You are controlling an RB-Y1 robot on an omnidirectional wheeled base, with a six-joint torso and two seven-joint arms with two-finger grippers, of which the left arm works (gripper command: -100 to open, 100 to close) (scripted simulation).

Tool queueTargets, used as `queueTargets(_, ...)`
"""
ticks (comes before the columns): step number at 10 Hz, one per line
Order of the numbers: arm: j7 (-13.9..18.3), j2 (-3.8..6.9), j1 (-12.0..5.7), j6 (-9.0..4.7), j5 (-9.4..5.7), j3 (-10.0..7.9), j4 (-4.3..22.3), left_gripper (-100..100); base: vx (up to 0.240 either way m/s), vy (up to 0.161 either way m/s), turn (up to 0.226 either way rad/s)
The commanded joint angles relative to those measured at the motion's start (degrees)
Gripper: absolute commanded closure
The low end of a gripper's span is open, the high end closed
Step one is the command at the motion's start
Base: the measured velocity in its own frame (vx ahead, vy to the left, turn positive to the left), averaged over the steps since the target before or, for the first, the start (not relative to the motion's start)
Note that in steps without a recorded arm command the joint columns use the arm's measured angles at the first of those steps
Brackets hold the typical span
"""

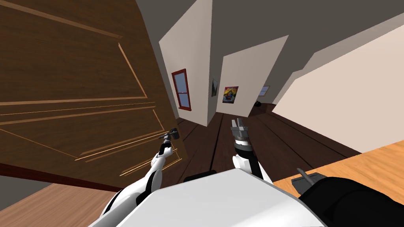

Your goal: Push the door open

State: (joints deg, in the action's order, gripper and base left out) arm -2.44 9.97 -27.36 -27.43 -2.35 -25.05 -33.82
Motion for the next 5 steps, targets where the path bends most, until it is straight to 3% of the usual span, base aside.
queueTargets(1, 0.28, 0.6, -0.04, 0.14, 0.32, -0.55, -0.44, 100, 0.193, -0.119, 0.155)
queueTargets(4, 0.46, 0.7, -0.08, 0.09, 0.7, -1.06, -0.3, 100, 0.171, -0.09, 0.094)
queueTargets(5, 0.43, 0.72, 0.25, 0.3, 0.6, -1.05, -0.44, 100, 0.075, -0.034, 0.049)
